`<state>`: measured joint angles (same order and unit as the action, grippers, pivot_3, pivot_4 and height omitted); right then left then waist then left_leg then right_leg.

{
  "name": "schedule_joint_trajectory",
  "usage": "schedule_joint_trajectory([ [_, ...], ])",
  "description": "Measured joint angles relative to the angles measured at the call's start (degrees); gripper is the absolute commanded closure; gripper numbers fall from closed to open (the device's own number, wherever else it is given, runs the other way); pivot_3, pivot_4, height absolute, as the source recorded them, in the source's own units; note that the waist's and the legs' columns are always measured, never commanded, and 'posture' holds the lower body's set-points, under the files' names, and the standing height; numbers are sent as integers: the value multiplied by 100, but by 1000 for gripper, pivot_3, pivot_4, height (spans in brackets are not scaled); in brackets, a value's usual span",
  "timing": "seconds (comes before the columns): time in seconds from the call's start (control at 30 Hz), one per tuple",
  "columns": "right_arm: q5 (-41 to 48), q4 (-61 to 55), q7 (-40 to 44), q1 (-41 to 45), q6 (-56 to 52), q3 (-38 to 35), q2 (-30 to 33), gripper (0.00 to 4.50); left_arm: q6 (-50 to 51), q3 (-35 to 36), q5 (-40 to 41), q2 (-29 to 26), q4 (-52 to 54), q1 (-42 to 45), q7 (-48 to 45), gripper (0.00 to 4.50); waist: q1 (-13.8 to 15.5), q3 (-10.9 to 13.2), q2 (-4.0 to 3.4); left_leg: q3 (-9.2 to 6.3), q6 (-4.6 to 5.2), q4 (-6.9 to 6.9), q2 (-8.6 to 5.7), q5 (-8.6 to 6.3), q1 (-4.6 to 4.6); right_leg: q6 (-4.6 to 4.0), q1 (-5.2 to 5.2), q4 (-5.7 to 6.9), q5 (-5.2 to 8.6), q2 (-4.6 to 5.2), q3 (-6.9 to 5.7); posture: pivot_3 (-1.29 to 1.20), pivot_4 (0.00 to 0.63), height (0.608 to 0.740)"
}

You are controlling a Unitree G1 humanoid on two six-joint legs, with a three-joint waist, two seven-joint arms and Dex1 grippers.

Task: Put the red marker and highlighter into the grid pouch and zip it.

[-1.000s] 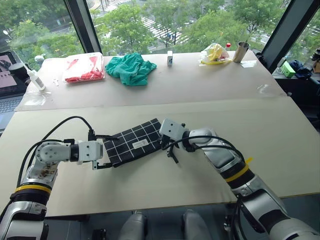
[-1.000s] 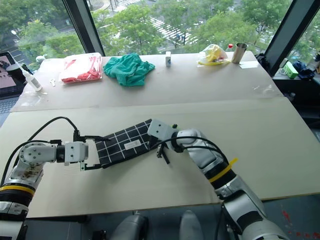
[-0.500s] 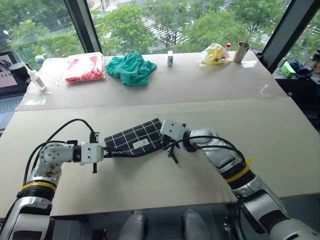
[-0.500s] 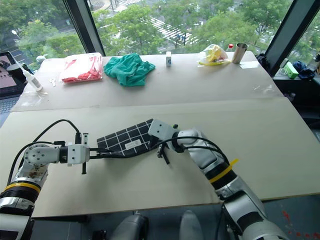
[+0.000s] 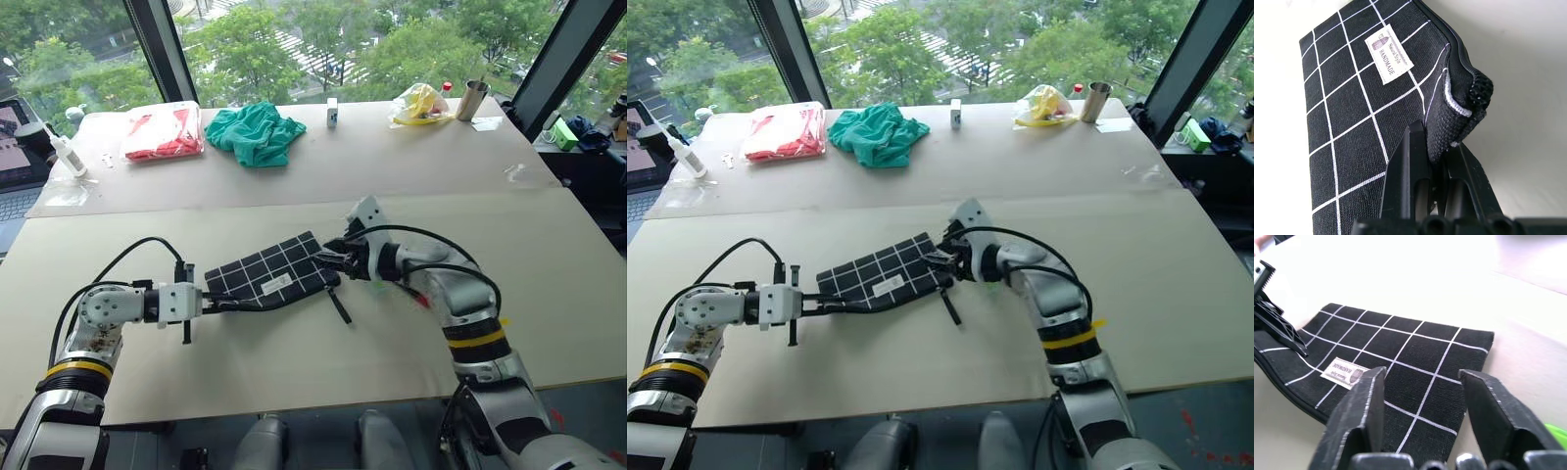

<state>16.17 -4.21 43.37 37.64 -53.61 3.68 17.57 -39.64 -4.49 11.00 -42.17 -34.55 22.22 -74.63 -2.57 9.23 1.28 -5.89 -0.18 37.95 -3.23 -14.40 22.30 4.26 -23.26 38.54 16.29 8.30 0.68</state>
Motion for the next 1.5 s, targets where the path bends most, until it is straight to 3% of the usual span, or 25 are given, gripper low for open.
schedule_joint_trajectory([
  [0.07,250,-289,-16,-75,-422,-260,244,28,146,60,131,44,66,-92,-1,4500,0,0,0,0,1,0,0,-1,0,0,0,0,0,0,1,0,150,740],
  [0.27,763,-930,-6,-271,-1117,-625,971,28,1290,426,949,252,736,-439,89,4500,-7,1,0,2,3,0,2,-2,1,0,-3,-9,0,0,2,0,150,740],
  [0.43,852,-1256,-20,-364,-1213,-395,1282,28,1713,556,1072,265,1145,-562,124,4500,-7,1,0,5,4,0,4,-2,-1,0,0,-30,0,-1,2,0,150,740],
  [0.7,821,-1559,-398,-811,-1208,542,969,28,1905,555,984,394,1495,-721,222,4500,14,1,1,6,3,0,1,-2,3,0,0,-37,0,1,4,0,150,740],
  [1.0,698,-1291,-732,-786,-1062,808,772,28,2152,570,985,415,1775,-729,339,4500,12,1,1,6,2,1,1,-1,1,0,2,-40,0,0,4,0,150,740],
  [1.13,626,-1113,-788,-677,-925,890,758,981,2236,570,984,435,1870,-734,382,4500,14,1,0,6,2,1,1,-1,1,0,2,-40,0,0,4,0,150,740],
  [1.47,552,-1098,-632,-676,-660,921,865,4480,2342,569,953,464,2073,-800,438,4500,12,1,1,6,2,1,1,-1,1,0,2,-40,0,0,4,0,150,740],
  [1.5,555,-1134,-602,-676,-647,924,866,4480,2347,569,952,469,2091,-800,440,4500,13,1,1,6,2,1,2,-1,1,0,2,-40,0,0,4,0,150,740],
])
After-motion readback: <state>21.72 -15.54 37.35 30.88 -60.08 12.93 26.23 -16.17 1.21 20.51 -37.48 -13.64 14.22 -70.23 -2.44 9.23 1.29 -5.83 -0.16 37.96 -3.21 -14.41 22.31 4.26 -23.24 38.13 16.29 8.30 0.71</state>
